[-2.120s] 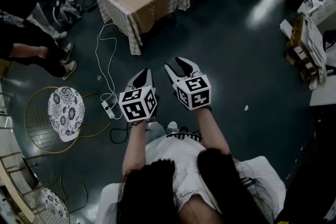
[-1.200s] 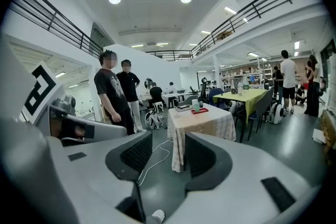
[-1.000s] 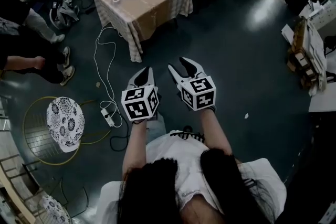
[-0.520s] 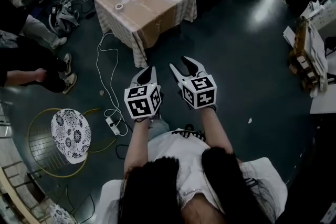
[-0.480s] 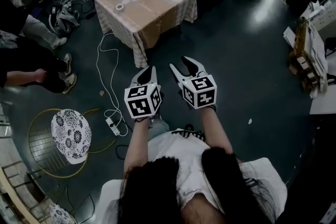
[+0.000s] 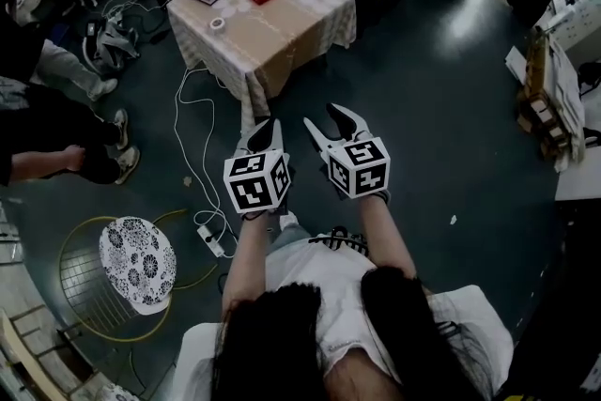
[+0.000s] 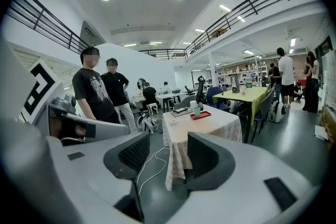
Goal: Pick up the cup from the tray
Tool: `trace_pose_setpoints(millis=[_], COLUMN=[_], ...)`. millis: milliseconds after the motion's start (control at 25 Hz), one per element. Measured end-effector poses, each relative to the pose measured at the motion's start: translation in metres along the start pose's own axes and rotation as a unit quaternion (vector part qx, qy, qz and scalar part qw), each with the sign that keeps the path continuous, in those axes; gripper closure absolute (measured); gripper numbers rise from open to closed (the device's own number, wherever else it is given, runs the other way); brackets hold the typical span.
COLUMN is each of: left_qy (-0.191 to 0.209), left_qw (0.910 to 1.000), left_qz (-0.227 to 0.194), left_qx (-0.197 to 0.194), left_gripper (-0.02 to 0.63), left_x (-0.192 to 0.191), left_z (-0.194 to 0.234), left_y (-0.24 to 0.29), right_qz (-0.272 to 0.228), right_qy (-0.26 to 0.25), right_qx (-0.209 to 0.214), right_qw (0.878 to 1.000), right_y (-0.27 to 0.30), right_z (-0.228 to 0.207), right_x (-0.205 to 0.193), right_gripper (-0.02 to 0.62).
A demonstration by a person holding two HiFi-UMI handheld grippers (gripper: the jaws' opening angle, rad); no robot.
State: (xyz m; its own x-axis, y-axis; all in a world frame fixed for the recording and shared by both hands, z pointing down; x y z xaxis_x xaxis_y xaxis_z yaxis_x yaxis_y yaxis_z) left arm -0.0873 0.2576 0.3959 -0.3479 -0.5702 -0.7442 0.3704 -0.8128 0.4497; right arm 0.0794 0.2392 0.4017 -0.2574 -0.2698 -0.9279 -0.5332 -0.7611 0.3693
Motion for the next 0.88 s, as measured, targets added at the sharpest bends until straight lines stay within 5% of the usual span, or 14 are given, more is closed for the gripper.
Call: trace_pose_setpoints(millis=[880], left_qy=[-0.002], left_qw=[1.0000], left_qz=[-0.003], left_qx=[0.000], left_gripper=[0.601], left_x=[0.051], left_z=[0.033], left_y=[0.043], right_qz=[0.008], right_qy=[-0.027], right_qx=[-0.016], right_qw=[0.999], right_y=[0.067], right_z=[-0.021], right_x=[0.027], right_gripper=[0.381])
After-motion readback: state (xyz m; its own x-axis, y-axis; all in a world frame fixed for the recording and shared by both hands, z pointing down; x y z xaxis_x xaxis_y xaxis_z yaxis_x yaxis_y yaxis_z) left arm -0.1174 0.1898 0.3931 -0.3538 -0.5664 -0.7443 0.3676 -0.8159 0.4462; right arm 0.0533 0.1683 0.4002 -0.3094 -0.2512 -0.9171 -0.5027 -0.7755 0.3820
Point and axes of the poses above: the fingertips, and each gripper's own axes: y forward along the fingers, z to its left, x out of its top, the point moved 9 cm from there along -y, backward along the fingers, and after that the axes turned 13 degrees about -y, right-handed, at the moved point
